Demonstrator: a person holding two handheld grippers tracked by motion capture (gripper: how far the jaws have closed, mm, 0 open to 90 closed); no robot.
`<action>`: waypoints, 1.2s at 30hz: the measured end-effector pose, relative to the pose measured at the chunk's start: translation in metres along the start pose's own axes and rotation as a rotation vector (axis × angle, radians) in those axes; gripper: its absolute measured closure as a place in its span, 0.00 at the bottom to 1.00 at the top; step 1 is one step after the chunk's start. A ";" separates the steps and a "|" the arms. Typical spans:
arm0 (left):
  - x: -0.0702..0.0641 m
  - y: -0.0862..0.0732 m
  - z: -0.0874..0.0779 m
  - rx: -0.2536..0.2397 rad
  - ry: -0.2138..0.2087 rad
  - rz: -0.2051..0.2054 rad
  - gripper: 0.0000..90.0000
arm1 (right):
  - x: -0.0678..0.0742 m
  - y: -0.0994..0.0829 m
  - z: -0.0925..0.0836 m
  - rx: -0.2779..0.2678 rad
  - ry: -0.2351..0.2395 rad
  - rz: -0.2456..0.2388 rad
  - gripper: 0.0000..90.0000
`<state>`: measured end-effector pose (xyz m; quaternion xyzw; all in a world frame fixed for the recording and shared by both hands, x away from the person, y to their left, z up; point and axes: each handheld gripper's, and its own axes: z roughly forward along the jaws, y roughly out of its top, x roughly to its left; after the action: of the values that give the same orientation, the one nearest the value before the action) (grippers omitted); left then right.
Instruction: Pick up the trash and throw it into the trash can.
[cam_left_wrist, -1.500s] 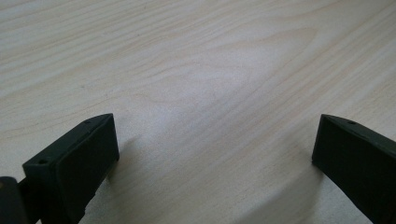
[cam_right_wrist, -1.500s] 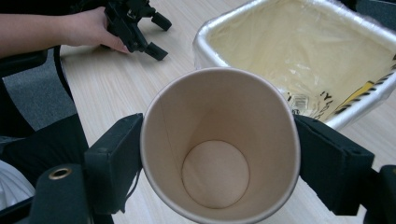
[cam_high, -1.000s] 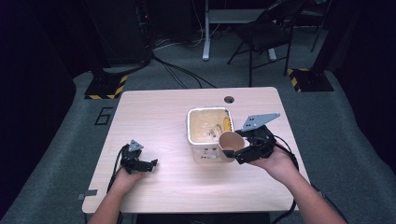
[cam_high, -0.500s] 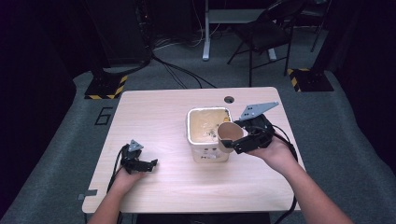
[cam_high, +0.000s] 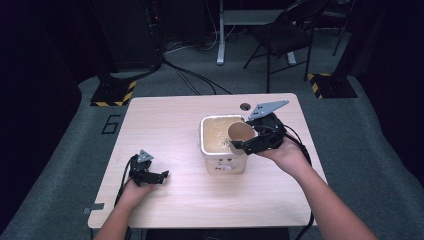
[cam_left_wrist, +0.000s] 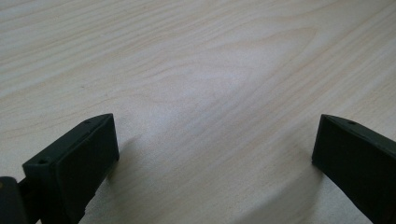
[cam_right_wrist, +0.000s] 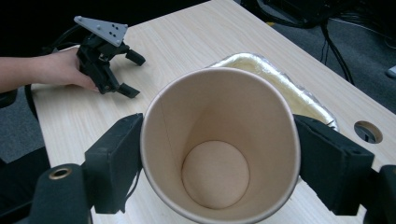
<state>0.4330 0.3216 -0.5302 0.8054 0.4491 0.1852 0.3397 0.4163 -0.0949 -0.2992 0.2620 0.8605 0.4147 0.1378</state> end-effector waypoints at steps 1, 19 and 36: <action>0.000 0.000 0.000 0.000 0.000 0.000 0.00 | 0.000 0.000 0.000 0.000 0.000 0.000 0.22; 0.000 0.000 0.000 -0.001 -0.003 0.004 0.00 | -0.006 0.016 0.037 0.005 -0.025 -0.001 0.22; 0.001 0.000 0.000 -0.001 -0.006 0.007 0.00 | -0.022 0.009 0.069 0.014 -0.091 0.027 0.22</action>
<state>0.4336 0.3222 -0.5303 0.8072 0.4452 0.1841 0.3410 0.4686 -0.0581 -0.3345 0.2933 0.8525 0.3982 0.1695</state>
